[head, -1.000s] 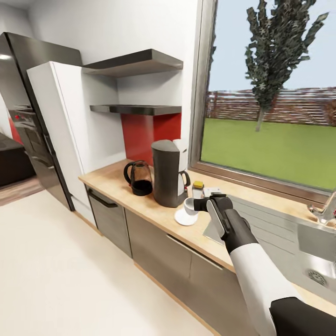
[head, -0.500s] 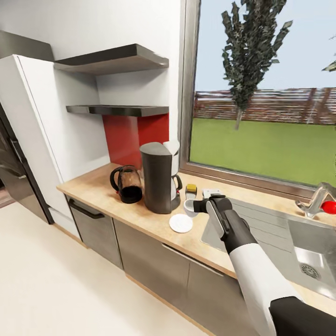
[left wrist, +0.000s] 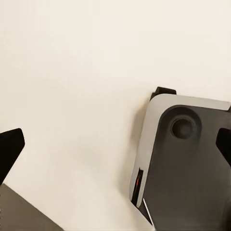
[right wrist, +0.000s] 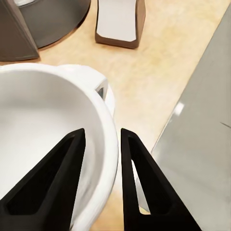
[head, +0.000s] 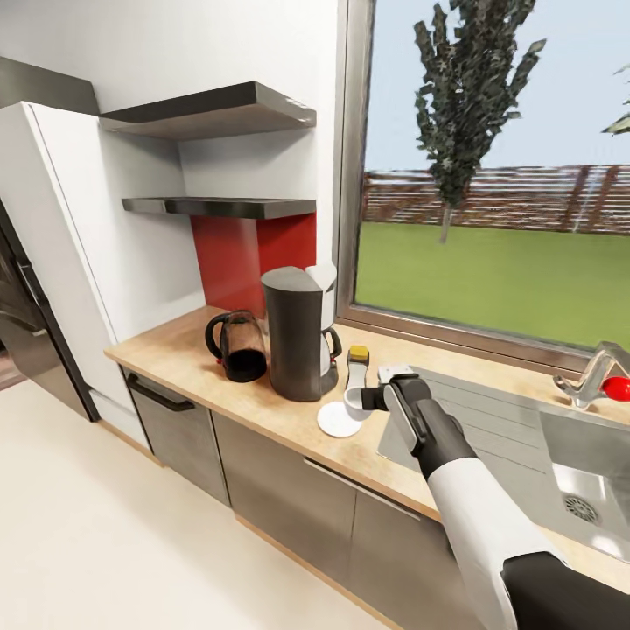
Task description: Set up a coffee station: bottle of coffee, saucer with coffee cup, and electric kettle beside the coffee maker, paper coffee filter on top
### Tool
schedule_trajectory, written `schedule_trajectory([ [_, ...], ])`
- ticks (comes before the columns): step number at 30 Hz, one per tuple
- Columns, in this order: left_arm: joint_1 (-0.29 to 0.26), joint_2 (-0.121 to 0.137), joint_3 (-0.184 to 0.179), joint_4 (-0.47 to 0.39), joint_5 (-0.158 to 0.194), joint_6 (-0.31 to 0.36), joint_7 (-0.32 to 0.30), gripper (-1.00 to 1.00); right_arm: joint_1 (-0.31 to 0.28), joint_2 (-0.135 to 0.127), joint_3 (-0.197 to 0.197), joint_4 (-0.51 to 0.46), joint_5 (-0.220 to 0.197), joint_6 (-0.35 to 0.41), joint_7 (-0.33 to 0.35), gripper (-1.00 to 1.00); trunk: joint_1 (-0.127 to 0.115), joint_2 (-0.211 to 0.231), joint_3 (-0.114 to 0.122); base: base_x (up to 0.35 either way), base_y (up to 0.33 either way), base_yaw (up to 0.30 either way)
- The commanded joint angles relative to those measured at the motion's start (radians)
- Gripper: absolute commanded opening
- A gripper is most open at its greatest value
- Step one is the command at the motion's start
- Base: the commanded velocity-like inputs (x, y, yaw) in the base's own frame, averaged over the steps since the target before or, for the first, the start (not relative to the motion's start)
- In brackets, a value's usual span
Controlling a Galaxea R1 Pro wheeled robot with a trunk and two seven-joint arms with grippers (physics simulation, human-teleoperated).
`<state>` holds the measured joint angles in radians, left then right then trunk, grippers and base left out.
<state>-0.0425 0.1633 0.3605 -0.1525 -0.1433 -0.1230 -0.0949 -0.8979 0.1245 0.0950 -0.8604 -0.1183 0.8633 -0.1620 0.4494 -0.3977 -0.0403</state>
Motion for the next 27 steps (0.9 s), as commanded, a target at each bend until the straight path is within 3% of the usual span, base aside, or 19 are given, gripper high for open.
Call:
schedule_trajectory([
  [1, -0.001, 0.000, 0.007, 0.001, -0.011, -0.003, -0.003, 1.00, -0.001, 0.000, 0.002, 0.000, -0.010, 0.003, -0.010, -1.00, 0.001, -0.002, -0.002, 0.000, 0.000, 0.000],
  [12, -0.002, -0.001, 0.005, 0.003, -0.014, 0.000, -0.002, 1.00, -0.001, -0.003, 0.002, 0.017, -0.008, -0.001, -0.010, -1.00, 0.001, -0.002, -0.002, 0.035, 0.022, 0.000],
  [18, -0.002, -0.001, 0.005, 0.004, -0.014, 0.001, 0.000, 1.00, -0.001, -0.004, 0.002, 0.076, -0.007, -0.064, -0.010, -1.00, 0.001, -0.002, -0.002, 0.200, 0.176, 0.000],
  [27, -0.001, -0.001, 0.005, 0.004, -0.015, 0.000, -0.002, 1.00, -0.001, -0.005, 0.002, 0.143, -0.009, -0.147, -0.008, -1.00, 0.001, -0.002, -0.002, 0.026, 0.022, 0.000],
])
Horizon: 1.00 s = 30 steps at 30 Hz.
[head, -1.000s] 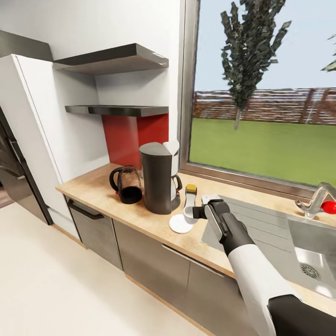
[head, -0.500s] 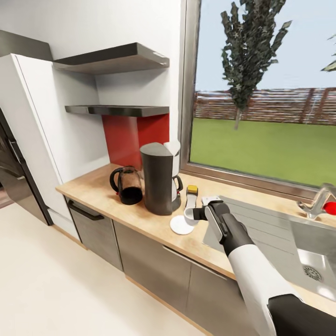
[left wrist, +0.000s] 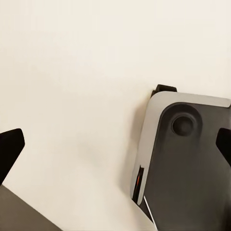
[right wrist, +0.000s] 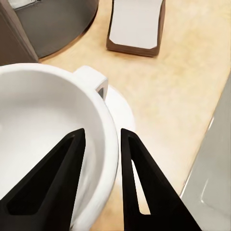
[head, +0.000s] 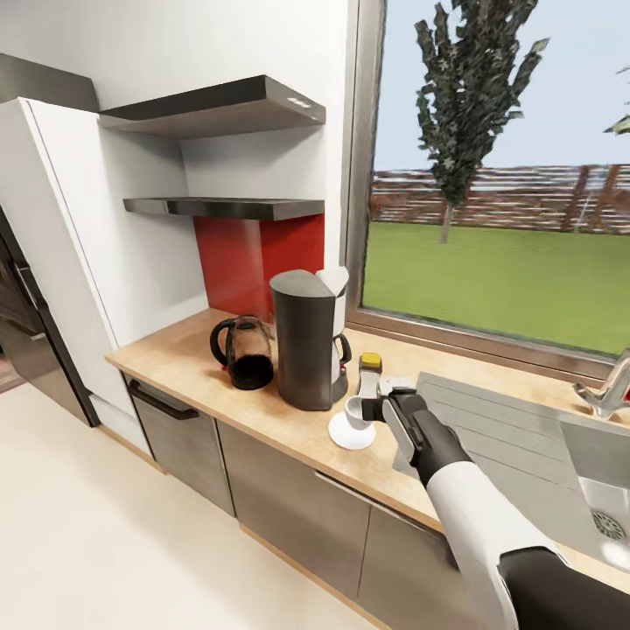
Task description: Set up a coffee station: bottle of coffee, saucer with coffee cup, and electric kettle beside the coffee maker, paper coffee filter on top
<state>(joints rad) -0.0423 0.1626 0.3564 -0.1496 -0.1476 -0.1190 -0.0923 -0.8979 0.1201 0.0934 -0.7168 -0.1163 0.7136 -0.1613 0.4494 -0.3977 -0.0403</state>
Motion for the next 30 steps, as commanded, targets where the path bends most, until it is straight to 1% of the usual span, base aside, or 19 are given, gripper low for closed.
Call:
schedule_trajectory([
  [1, -0.001, 0.000, 0.009, 0.001, -0.010, -0.004, -0.004, 1.00, -0.001, -0.001, 0.003, 0.003, -0.011, -0.005, -0.009, -1.00, 0.001, -0.002, -0.002, 0.002, 0.001, 0.000],
  [6, -0.001, 0.000, 0.009, 0.001, -0.010, -0.004, -0.004, 1.00, -0.001, -0.003, 0.003, 0.010, -0.010, -0.031, -0.009, -1.00, 0.001, -0.002, -0.002, 0.000, 0.000, 0.000],
  [9, -0.002, 0.000, 0.008, 0.001, -0.010, -0.004, -0.004, 1.00, -0.001, -0.004, 0.003, 0.033, -0.011, -0.042, -0.009, -1.00, 0.001, -0.002, -0.002, 0.031, 0.000, 0.000],
  [11, -0.002, 0.000, 0.007, 0.001, -0.010, -0.004, -0.004, 1.00, -0.001, -0.005, 0.003, 0.045, -0.010, -0.083, -0.009, -1.00, 0.001, -0.002, -0.002, 0.126, 0.000, 0.000],
  [14, -0.002, 0.000, 0.007, 0.001, -0.010, -0.004, -0.004, 1.00, -0.001, -0.005, 0.002, 0.078, -0.011, -0.118, -0.010, -1.00, 0.001, -0.002, -0.002, 0.080, 0.000, 0.000],
  [24, -0.001, -0.001, 0.007, 0.001, -0.010, -0.005, -0.004, 1.00, -0.001, -0.005, 0.003, 0.116, -0.011, -0.127, -0.009, -1.00, 0.001, -0.002, -0.002, 0.005, 0.000, 0.000],
  [30, -0.002, 0.000, 0.007, 0.001, -0.010, -0.004, -0.004, 1.00, -0.001, -0.005, 0.003, 0.165, -0.011, -0.189, -0.009, -1.00, 0.001, -0.002, -0.002, 0.069, 0.002, 0.000],
])
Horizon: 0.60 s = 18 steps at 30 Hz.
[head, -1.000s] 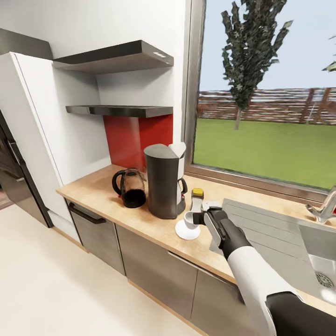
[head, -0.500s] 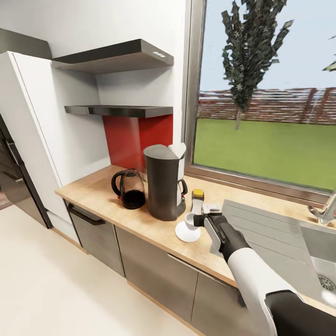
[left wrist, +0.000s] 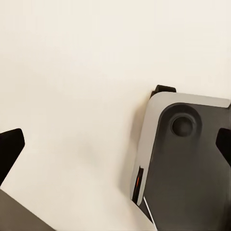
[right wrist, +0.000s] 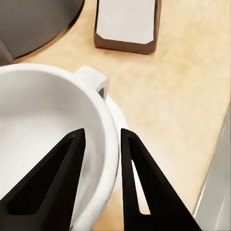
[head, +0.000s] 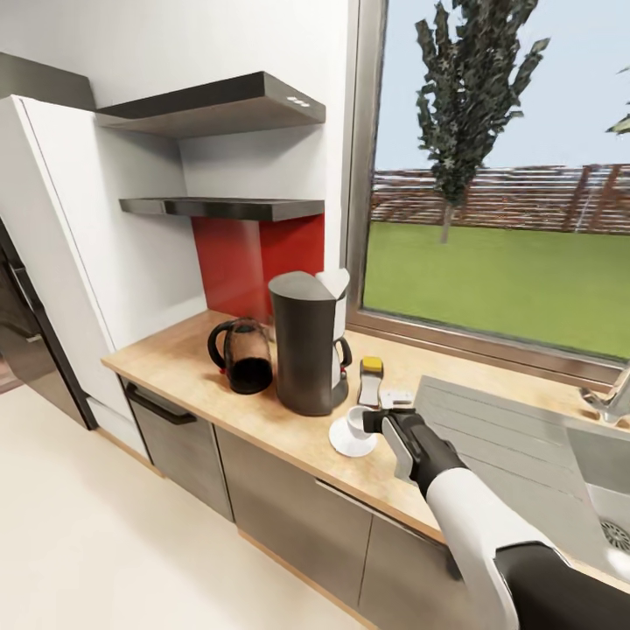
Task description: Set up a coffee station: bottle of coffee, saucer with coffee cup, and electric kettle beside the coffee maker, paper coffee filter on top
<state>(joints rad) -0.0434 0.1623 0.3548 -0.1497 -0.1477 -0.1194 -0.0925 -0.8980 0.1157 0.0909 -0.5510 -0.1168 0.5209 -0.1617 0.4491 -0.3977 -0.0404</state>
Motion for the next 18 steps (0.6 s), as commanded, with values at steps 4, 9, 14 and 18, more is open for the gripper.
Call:
schedule_trajectory([
  [4, -0.001, -0.001, 0.009, 0.001, -0.010, -0.003, -0.004, 1.00, -0.001, -0.001, 0.006, 0.014, -0.011, -0.004, -0.009, -1.00, 0.001, -0.002, -0.002, 0.157, 0.046, 0.000],
  [9, -0.001, -0.001, 0.009, 0.001, -0.010, -0.003, -0.004, 1.00, -0.001, -0.001, 0.006, 0.020, -0.011, -0.007, -0.009, -1.00, 0.001, -0.002, -0.002, 0.040, 0.013, 0.000],
  [14, -0.001, 0.000, 0.009, 0.014, -0.010, -0.004, -0.004, 1.00, -0.001, -0.001, 0.006, 0.028, -0.011, -0.007, -0.009, -1.00, 0.001, -0.002, -0.002, 0.042, 0.002, 0.000],
  [18, -0.001, 0.000, 0.009, 0.021, -0.010, -0.005, -0.004, 1.00, -0.001, -0.001, 0.006, 0.049, -0.011, -0.038, -0.009, -1.00, 0.001, -0.002, -0.002, 0.139, 0.077, 0.000],
])
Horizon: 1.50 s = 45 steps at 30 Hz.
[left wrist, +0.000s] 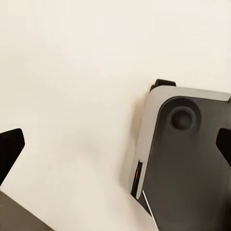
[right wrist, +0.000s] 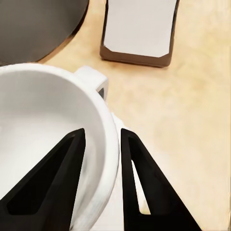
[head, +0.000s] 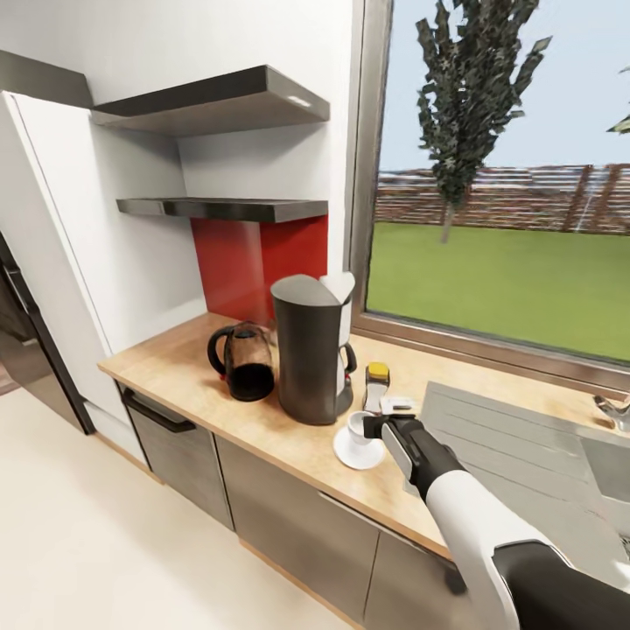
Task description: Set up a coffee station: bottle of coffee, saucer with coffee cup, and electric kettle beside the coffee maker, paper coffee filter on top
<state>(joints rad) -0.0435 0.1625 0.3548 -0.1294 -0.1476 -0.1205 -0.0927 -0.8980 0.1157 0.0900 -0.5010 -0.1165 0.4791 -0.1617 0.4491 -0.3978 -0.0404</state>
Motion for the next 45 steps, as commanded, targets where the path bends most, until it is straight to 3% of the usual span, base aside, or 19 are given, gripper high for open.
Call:
schedule_trajectory([
  [1, -0.001, 0.000, 0.009, 0.001, -0.010, -0.004, -0.004, 1.00, -0.001, -0.001, 0.007, 0.003, -0.011, -0.005, -0.009, -1.00, 0.001, -0.002, -0.002, 0.146, 0.096, 0.000],
  [21, -0.001, -0.001, 0.007, 0.007, -0.011, -0.007, -0.004, 1.00, -0.001, -0.003, 0.005, 0.053, -0.011, -0.022, -0.010, -1.00, 0.001, -0.002, -0.002, 0.017, 0.009, 0.000],
  [22, -0.001, -0.001, 0.007, 0.007, -0.011, -0.007, -0.004, 1.00, -0.001, -0.003, 0.005, 0.054, -0.011, -0.022, -0.010, 1.00, 0.001, -0.002, -0.002, 0.000, 0.000, 0.000],
  [39, -0.001, 0.000, 0.008, 0.007, -0.012, -0.007, -0.004, 1.00, -0.001, -0.002, 0.001, 0.041, -0.013, -0.046, -0.010, 1.00, 0.001, -0.002, -0.002, 0.000, 0.000, 0.000],
  [45, -0.001, 0.000, 0.007, 0.007, -0.012, -0.007, -0.004, 1.00, -0.001, -0.001, 0.001, -0.117, -0.012, -0.038, -0.012, 1.00, 0.001, -0.002, -0.002, 0.000, 0.000, 0.000],
])
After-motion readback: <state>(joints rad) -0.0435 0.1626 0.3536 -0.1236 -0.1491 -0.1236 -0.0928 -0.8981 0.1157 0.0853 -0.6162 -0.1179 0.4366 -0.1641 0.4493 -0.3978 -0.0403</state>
